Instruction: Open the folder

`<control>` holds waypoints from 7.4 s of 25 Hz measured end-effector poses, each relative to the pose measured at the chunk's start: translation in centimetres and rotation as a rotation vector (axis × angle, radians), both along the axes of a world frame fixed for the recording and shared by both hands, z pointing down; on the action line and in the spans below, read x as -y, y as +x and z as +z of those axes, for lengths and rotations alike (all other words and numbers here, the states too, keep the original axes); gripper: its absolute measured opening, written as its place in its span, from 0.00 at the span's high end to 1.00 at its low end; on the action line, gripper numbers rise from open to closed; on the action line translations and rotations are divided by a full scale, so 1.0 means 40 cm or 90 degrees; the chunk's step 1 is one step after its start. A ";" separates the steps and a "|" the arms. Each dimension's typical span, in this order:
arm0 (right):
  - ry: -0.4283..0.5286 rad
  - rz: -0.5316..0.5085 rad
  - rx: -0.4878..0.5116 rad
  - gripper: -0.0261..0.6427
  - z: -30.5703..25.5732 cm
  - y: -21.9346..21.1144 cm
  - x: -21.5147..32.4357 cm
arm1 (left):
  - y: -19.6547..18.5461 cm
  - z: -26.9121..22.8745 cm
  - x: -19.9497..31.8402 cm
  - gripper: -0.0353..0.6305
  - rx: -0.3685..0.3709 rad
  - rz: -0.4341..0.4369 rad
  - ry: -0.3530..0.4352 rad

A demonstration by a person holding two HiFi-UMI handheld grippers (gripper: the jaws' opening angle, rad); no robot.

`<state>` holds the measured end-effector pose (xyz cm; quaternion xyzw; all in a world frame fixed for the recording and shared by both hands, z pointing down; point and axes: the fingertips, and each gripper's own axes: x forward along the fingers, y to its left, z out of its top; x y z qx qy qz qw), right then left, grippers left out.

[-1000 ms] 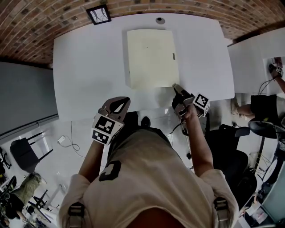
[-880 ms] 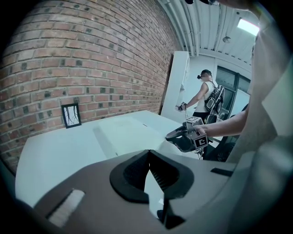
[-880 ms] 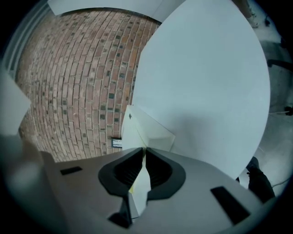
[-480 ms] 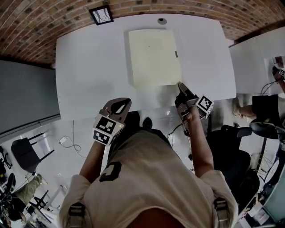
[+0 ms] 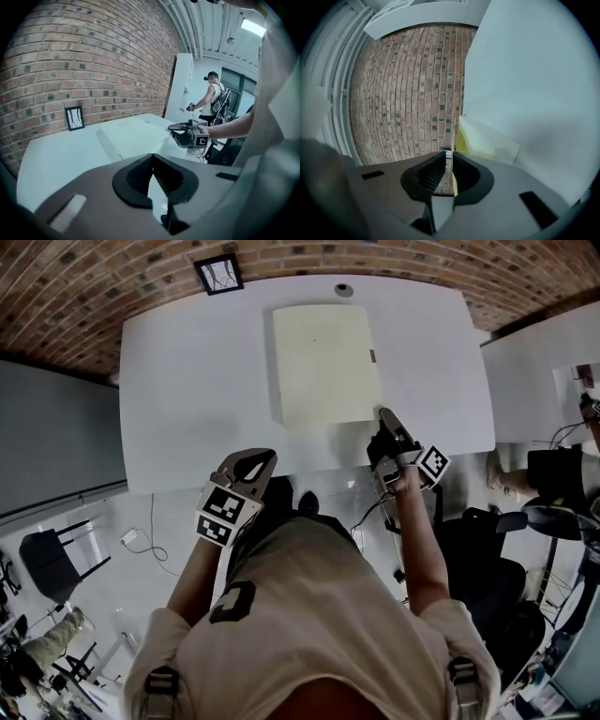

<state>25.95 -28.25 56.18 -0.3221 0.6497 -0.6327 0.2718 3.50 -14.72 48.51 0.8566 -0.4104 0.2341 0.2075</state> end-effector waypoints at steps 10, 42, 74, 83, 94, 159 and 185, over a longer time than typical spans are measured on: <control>0.027 -0.066 -0.036 0.94 -0.006 -0.065 0.000 | -0.030 0.003 -0.011 0.94 0.000 -0.016 0.001; 0.094 -0.105 -0.119 0.95 -0.108 -0.143 -0.060 | -0.196 -0.095 -0.049 0.94 0.047 -0.150 0.086; 0.025 -0.079 -0.155 0.95 -0.076 -0.067 -0.123 | -0.172 -0.129 -0.205 0.94 0.081 -0.179 0.092; 0.067 -0.087 -0.230 0.95 -0.113 -0.094 -0.132 | -0.314 -0.108 -0.196 0.94 0.056 -0.186 0.081; 0.067 -0.071 -0.283 0.95 -0.153 -0.122 -0.133 | -0.402 -0.086 -0.156 0.94 0.020 -0.162 0.084; 0.223 -0.241 -0.278 0.95 -0.308 -0.381 -0.147 | -0.397 -0.131 -0.046 0.94 -0.004 -0.192 0.088; 0.243 -0.364 -0.302 0.95 -0.305 -0.580 -0.234 | -0.465 -0.092 -0.078 0.94 -0.051 -0.212 0.080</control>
